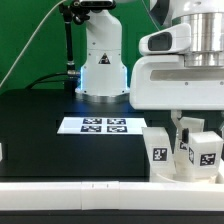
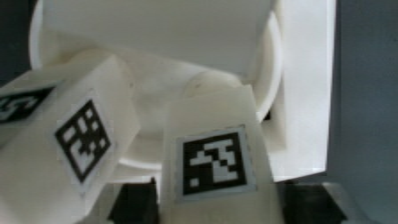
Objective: Assemble stool
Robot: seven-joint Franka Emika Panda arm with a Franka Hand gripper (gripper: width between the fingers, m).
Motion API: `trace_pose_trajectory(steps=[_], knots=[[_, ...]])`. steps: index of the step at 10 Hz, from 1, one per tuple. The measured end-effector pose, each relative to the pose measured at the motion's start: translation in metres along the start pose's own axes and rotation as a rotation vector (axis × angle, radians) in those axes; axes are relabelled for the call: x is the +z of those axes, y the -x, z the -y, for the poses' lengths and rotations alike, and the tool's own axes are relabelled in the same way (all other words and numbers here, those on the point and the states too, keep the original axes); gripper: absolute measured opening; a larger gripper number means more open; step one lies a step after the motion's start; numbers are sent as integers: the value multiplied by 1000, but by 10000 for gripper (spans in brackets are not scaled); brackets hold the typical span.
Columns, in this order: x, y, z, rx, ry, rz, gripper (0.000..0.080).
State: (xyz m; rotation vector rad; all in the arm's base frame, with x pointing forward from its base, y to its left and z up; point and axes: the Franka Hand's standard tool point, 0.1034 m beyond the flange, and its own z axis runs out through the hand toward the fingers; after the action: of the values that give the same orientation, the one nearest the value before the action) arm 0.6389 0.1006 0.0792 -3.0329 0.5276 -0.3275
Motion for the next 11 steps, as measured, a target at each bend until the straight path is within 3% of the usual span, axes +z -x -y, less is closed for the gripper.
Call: trace_pose_trajectory(steps=[6,8,11], knots=[[-1,7,3,744,-10,6,343],[-1,4,1,921,-32,26,343],[-2,4,2,1116,-37,35,343]])
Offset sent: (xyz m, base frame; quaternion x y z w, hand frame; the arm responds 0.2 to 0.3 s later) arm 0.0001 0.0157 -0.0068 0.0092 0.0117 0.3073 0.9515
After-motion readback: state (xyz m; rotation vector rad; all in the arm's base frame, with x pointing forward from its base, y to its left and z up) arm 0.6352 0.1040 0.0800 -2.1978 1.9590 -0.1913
